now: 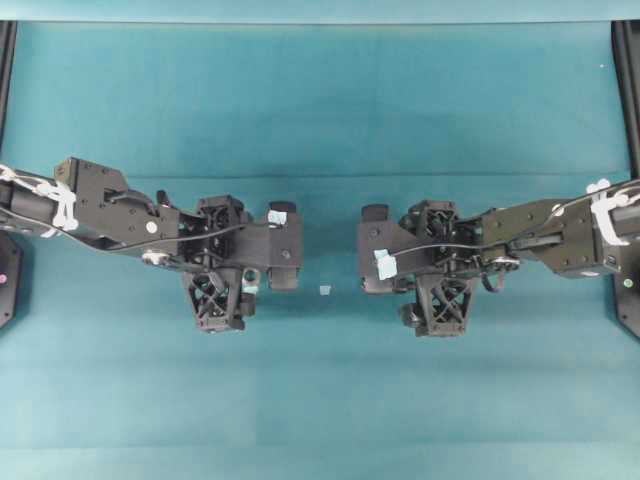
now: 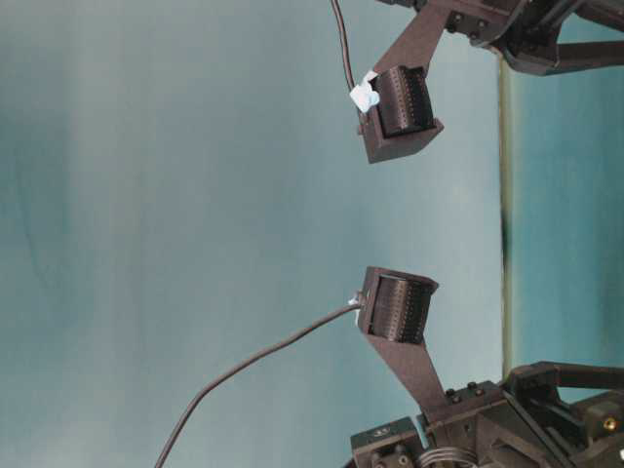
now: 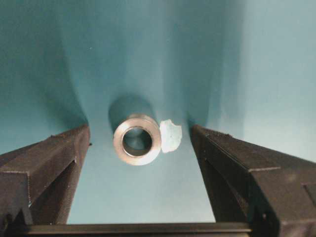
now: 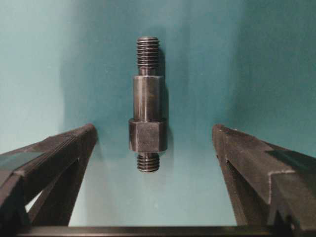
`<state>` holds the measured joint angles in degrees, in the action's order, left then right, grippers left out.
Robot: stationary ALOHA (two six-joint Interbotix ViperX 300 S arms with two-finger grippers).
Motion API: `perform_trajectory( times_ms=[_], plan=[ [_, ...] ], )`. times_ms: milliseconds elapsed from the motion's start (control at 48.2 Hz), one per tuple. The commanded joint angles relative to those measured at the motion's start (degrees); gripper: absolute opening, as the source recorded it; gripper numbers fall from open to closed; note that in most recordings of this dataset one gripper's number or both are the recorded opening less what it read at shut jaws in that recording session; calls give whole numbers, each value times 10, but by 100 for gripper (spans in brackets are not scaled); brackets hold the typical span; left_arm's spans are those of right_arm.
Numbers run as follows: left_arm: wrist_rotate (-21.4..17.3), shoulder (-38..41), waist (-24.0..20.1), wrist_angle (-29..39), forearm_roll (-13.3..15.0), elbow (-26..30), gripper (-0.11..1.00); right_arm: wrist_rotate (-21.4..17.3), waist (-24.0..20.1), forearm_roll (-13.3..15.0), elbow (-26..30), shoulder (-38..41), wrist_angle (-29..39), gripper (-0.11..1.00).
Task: Insert the washer onto the shaft with both hands.
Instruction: 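Close left gripper on the washer and right gripper on the shaft hex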
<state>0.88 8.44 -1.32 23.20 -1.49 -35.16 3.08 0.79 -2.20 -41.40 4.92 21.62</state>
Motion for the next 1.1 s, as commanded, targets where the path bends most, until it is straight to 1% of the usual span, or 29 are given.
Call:
perform_trajectory(
  times_ms=[0,125,208,270,457,519,561,602,664,768,1080],
  plan=[
    [1,-2,2,-3,-1,7,89,-5,1,0,4,-3,-3,72],
    [1,-2,2,-3,-1,7,88,-5,2,1,4,-3,-3,70],
    [1,-2,2,-3,-1,7,85,-5,4,1,4,-2,-3,66],
    [0,-2,2,-3,-1,7,81,-4,6,1,4,0,-3,62],
    [-1,-3,2,-3,-1,6,57,1,11,1,3,3,0,38],
    [-2,-3,2,-3,-2,5,49,1,11,1,3,4,1,28],
    [-2,-3,2,-3,-1,5,41,2,12,1,3,4,1,21],
    [-2,-3,2,-3,-1,5,37,2,13,1,3,6,1,15],
    [-2,-4,2,-3,-1,5,37,2,14,1,3,7,1,8],
    [-4,-4,2,-3,-1,5,37,3,18,1,4,8,2,0],
    [-6,-4,2,-3,-1,5,37,11,18,1,3,8,5,0]
  ],
)
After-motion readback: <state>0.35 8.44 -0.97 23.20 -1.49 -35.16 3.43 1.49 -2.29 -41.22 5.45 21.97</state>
